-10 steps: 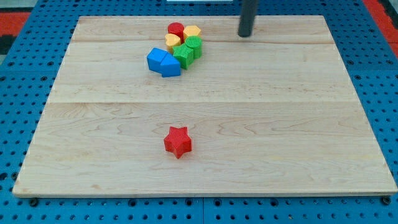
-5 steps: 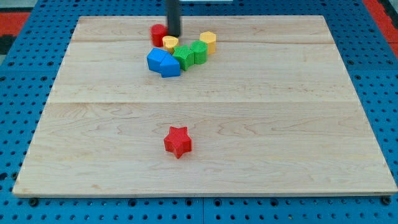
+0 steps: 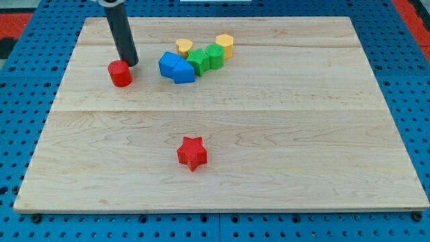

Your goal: Move the red circle closer to the red star

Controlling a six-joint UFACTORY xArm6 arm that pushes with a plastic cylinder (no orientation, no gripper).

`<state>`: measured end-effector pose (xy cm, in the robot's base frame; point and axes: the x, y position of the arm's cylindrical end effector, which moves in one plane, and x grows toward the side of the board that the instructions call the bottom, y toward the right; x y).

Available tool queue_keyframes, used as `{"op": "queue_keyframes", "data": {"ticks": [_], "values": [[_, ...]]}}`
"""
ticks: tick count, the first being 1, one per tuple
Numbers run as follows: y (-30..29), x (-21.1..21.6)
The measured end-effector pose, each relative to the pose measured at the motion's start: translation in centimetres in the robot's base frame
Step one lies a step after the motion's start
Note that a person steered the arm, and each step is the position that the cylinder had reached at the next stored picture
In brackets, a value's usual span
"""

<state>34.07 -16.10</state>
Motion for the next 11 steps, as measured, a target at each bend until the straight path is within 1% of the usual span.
{"op": "queue_keyframes", "data": {"ticks": [1, 2, 3, 4, 5, 6, 7, 8, 9, 10, 11], "values": [[0.5, 7.7], [-0.8, 3.3], [-4.2, 5.2], [-2.8, 10.0], [-0.7, 11.7], [2.2, 12.3], [2.0, 12.7], [1.7, 13.9], [-1.9, 9.7], [-7.3, 9.6], [-3.3, 14.9]]}}
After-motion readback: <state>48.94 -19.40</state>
